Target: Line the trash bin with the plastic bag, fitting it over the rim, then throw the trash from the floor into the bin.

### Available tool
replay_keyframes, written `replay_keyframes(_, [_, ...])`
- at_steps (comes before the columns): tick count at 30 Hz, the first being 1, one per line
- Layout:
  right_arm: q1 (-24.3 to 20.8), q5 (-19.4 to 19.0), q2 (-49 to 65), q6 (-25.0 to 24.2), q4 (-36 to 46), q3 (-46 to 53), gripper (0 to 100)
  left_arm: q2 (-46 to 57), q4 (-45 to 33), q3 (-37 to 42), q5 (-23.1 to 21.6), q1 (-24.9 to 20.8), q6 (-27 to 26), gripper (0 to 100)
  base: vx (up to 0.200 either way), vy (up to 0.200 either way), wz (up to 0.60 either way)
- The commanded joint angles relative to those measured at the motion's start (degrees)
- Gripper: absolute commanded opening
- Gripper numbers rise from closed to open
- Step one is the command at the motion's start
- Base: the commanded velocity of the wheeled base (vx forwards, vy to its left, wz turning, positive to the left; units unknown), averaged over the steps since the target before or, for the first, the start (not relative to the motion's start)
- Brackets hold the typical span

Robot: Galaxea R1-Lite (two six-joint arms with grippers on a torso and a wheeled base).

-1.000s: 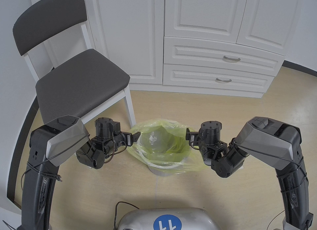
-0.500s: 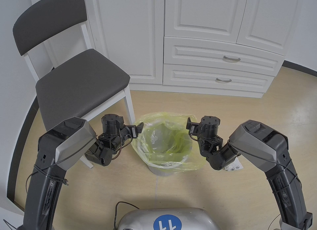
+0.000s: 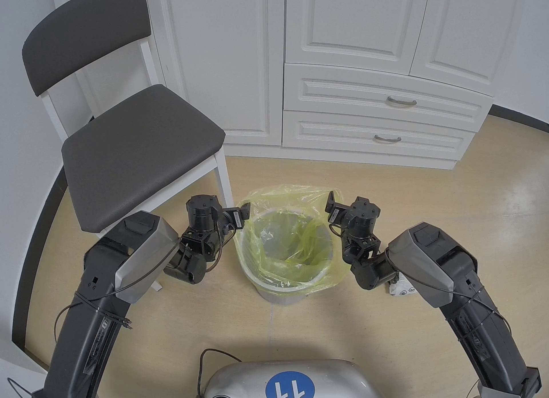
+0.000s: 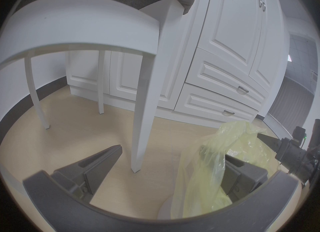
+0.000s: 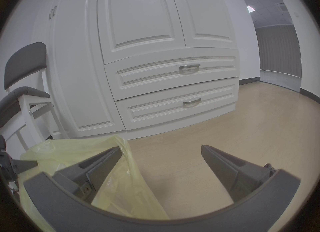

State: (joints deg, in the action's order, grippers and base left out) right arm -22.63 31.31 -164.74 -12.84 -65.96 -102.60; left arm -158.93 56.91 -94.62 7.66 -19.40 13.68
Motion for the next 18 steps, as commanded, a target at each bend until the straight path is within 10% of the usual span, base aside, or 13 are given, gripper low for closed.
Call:
replay_keyframes(1, [0.39,-0.02,-4.62,-0.08,0.05,-3.40,100,-2.09,-0.04,-1.70,0.25,0.15,0.12,100,0.000,0.000,0.00])
replay_keyframes(18, [0.92,-0.10,-7.35,-3.77,5.32,-9.55,100,-2.00,-3.03,-1.70,0.17,1.82,0.03,100,0.000,0.000,0.00])
